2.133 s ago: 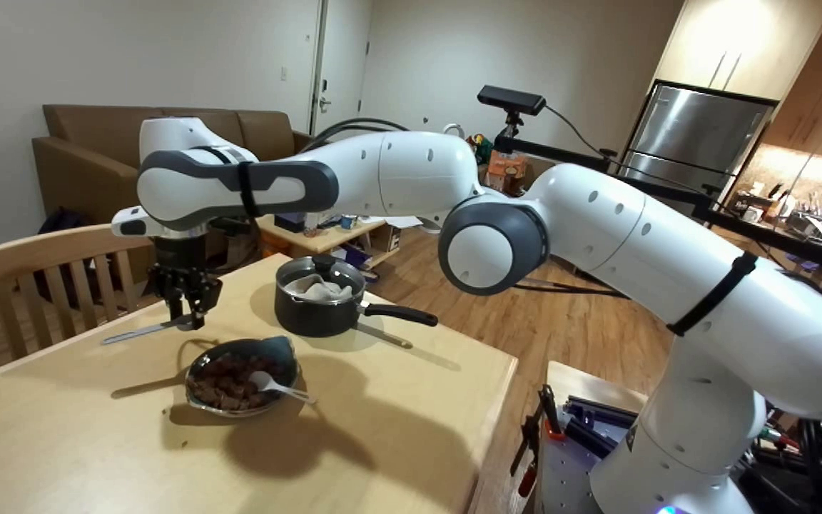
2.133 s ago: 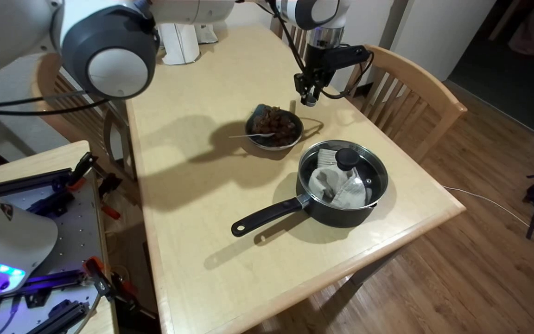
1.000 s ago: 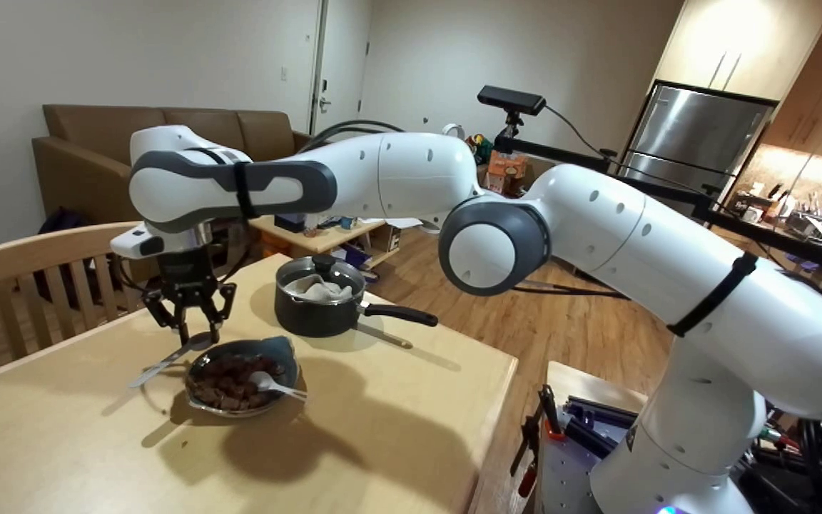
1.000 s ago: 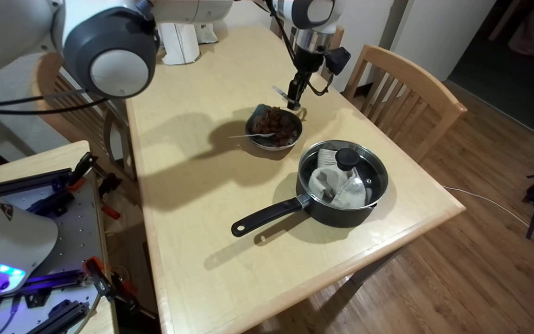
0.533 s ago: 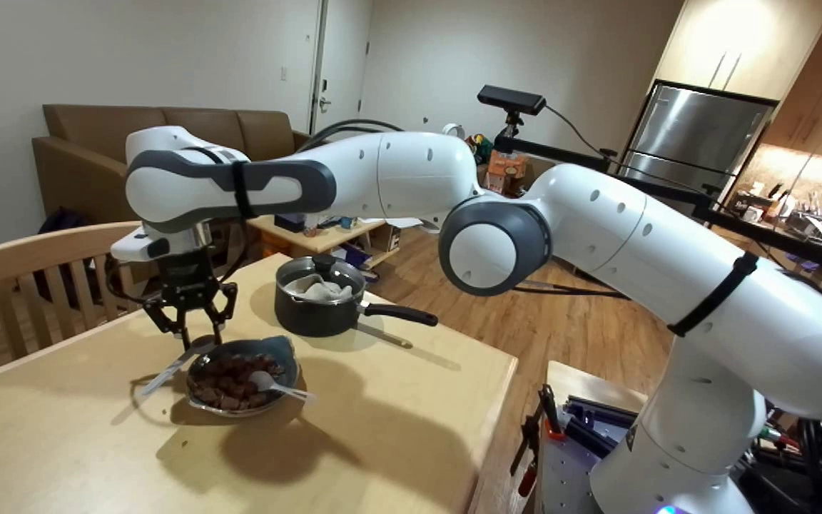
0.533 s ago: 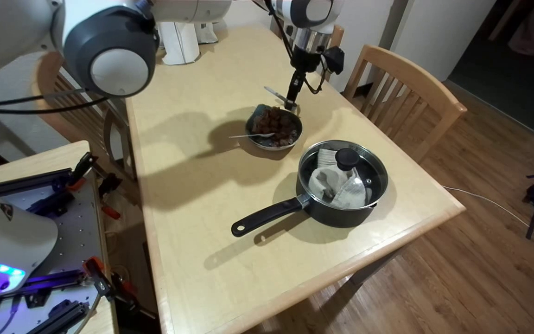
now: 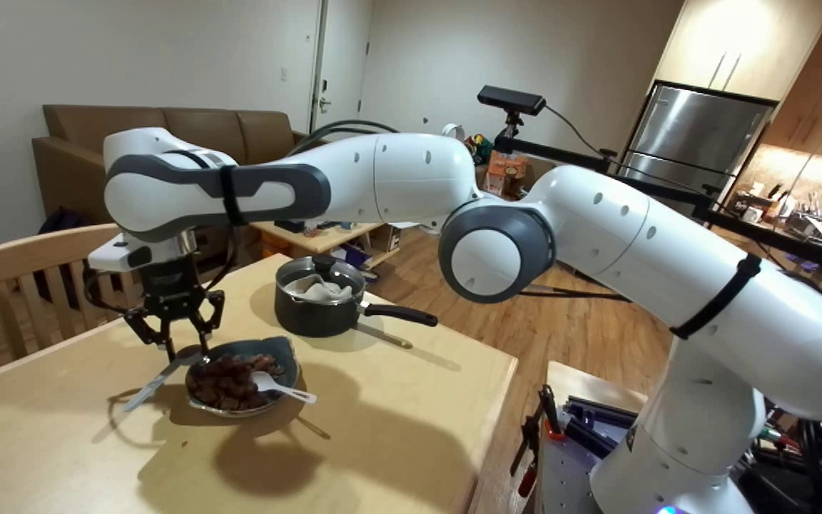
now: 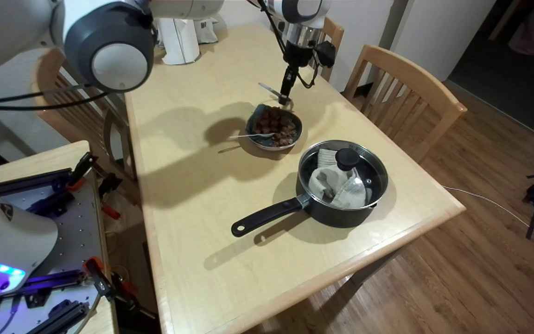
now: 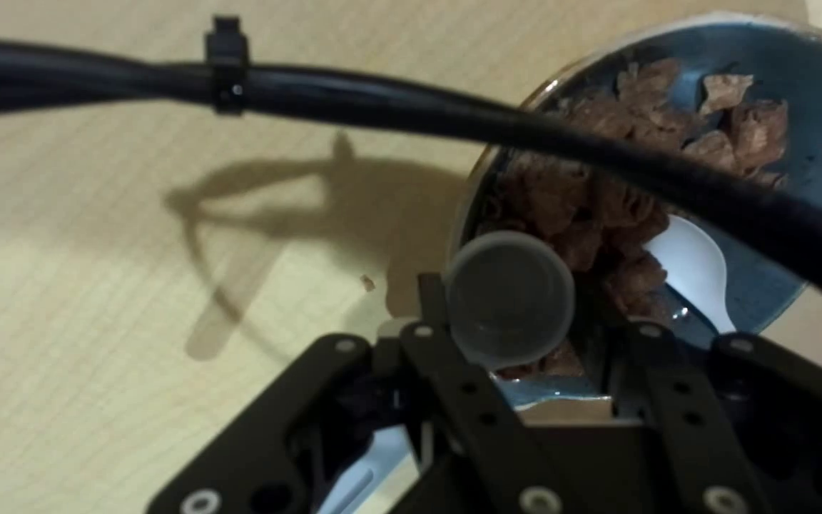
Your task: Put the gray spoon in the bowl
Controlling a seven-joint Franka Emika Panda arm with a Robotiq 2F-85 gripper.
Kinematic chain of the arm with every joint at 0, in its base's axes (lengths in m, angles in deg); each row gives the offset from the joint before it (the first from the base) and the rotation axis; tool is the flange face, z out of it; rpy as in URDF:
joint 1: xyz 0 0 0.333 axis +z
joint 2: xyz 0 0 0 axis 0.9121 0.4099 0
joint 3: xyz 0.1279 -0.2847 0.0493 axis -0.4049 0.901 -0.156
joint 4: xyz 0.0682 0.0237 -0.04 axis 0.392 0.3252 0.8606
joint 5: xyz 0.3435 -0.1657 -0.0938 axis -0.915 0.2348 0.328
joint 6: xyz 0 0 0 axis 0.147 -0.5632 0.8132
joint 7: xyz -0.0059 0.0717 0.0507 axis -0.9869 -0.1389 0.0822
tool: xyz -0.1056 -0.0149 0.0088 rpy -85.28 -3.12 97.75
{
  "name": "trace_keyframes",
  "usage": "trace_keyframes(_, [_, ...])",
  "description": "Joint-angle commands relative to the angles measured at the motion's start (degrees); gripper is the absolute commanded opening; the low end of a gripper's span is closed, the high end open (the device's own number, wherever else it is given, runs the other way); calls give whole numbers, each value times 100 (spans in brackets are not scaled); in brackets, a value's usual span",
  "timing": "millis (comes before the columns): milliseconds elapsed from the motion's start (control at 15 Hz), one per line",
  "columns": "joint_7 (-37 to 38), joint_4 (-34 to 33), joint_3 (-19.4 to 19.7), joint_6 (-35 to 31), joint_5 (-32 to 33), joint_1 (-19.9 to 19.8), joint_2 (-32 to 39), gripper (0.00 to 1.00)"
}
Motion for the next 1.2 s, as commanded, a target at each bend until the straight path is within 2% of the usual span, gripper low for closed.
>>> trace_keyframes(0, [448,155,40,-81,9,116,-163,20])
trace_keyframes(267, [919,164,-13,-137,-83,166,-163,20])
trace_keyframes(333, [653,0,2,-7,-9,183,-25,20])
trace_keyframes(400, [674,0,2,-7,-10,193,-24,45])
trace_keyframes(1000, [674,0,4,-5,-10,195,-5,45])
trace_keyframes(1067, [674,0,4,-5,-10,195,-5,20])
trace_keyframes(1133, [639,0,35,-27,55,250,-88,20])
